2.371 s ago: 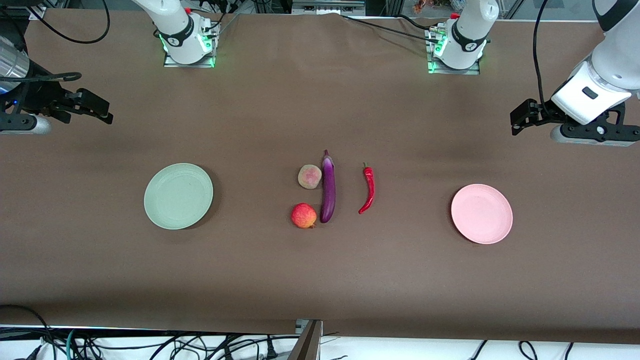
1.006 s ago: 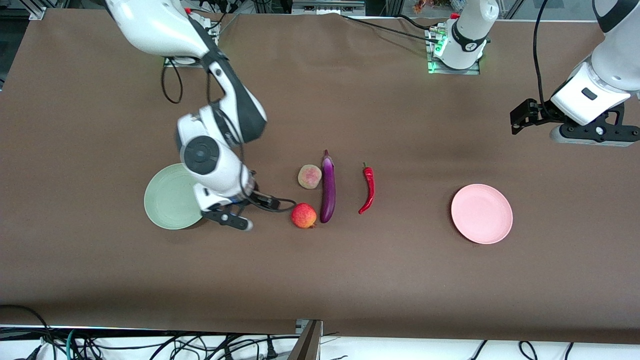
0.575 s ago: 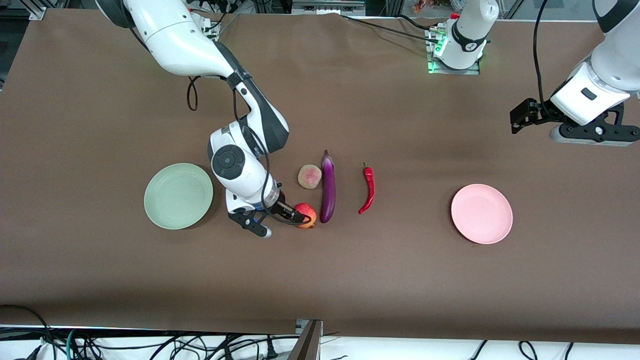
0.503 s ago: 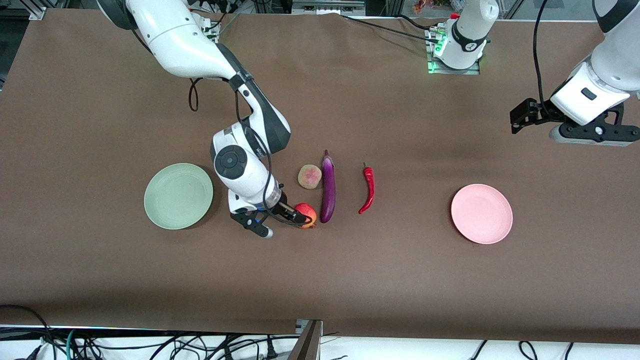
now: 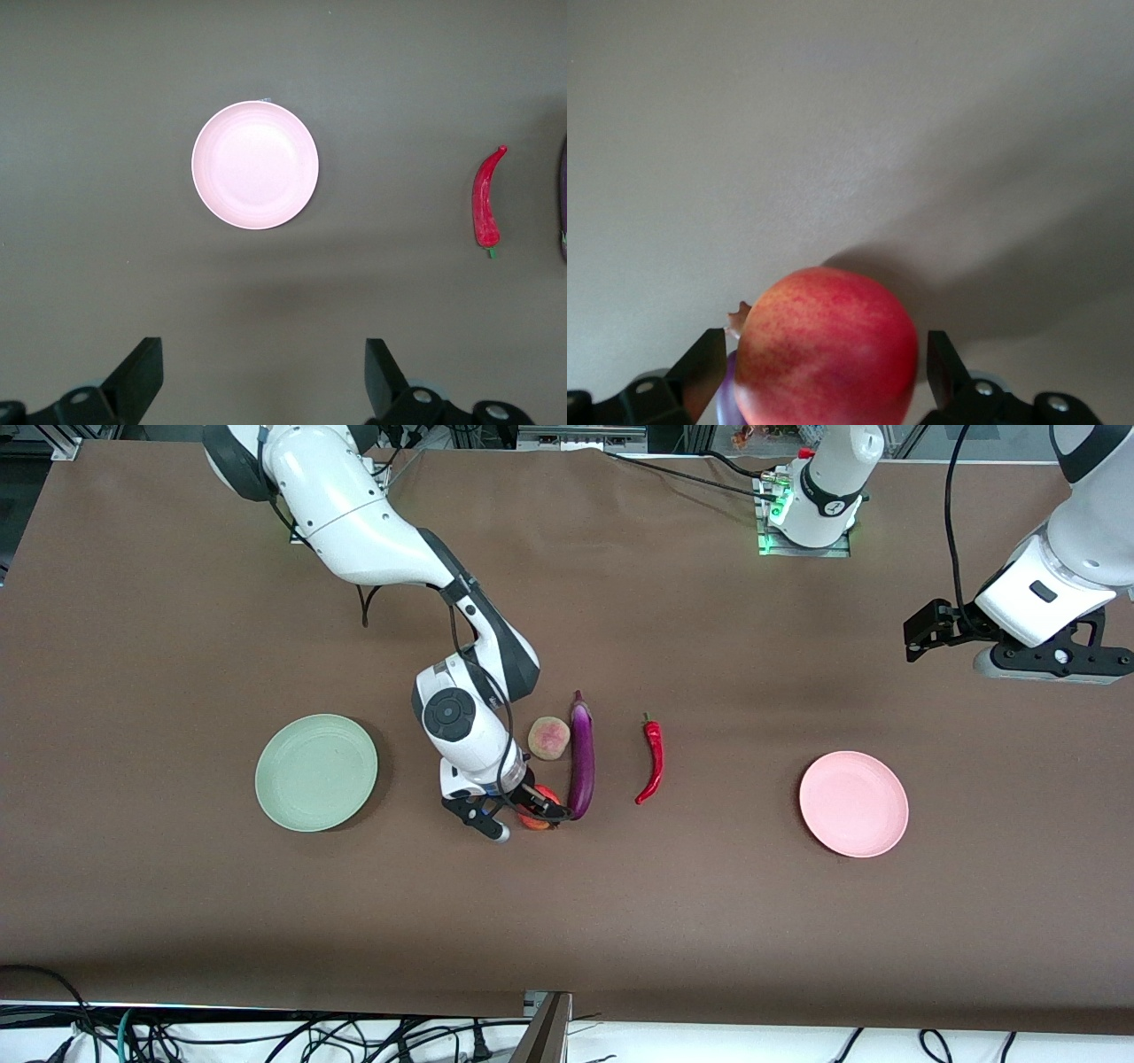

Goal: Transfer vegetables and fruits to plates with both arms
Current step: 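Carry the apple to the green plate while the left gripper grasps the chili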

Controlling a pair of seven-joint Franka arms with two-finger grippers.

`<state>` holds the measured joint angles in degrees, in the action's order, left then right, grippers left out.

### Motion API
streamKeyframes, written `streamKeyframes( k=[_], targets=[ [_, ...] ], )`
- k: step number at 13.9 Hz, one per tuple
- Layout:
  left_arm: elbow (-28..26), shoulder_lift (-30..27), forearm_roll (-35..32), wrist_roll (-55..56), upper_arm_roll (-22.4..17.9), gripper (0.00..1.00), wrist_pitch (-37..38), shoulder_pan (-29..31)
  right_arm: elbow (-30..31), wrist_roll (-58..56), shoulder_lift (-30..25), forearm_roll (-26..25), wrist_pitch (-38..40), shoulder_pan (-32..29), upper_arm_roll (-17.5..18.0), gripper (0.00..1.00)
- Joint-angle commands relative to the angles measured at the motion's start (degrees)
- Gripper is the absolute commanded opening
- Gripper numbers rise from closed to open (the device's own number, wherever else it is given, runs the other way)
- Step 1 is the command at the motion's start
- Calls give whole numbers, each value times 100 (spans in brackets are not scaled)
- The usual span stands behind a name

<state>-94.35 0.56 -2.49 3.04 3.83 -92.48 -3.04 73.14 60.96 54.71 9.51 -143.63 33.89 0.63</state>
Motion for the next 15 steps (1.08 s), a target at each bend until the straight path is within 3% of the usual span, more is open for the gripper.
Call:
streamKeyframes(
  k=[1,2,5,6,10,13,15],
  targets=[
    [119,32,30,-40,13,100,99,14,-116,127,163,68,-148,74,-11,100],
    [119,32,30,-40,13,100,99,14,-116,118,163,68,-148,82,-11,97],
    [119,49,39,-23,13,100,99,14,-125,-66,49,7,132,13,-54,38],
    [119,50,39,-31,13,100,99,14,-151,-188,-82,15,464,-66,-63,25],
    [101,295,118,-49,135,100,537,-74,-117,-1774,-732,7,2125,-698,-98,24],
    [40,637,318,126,591,100,714,-74,225,-2954,-1347,-2,3278,-876,-720,24],
    [92,1233,521,372,750,100,644,-83,926,-3815,-1777,7,3307,-876,-1168,28]
  ],
)
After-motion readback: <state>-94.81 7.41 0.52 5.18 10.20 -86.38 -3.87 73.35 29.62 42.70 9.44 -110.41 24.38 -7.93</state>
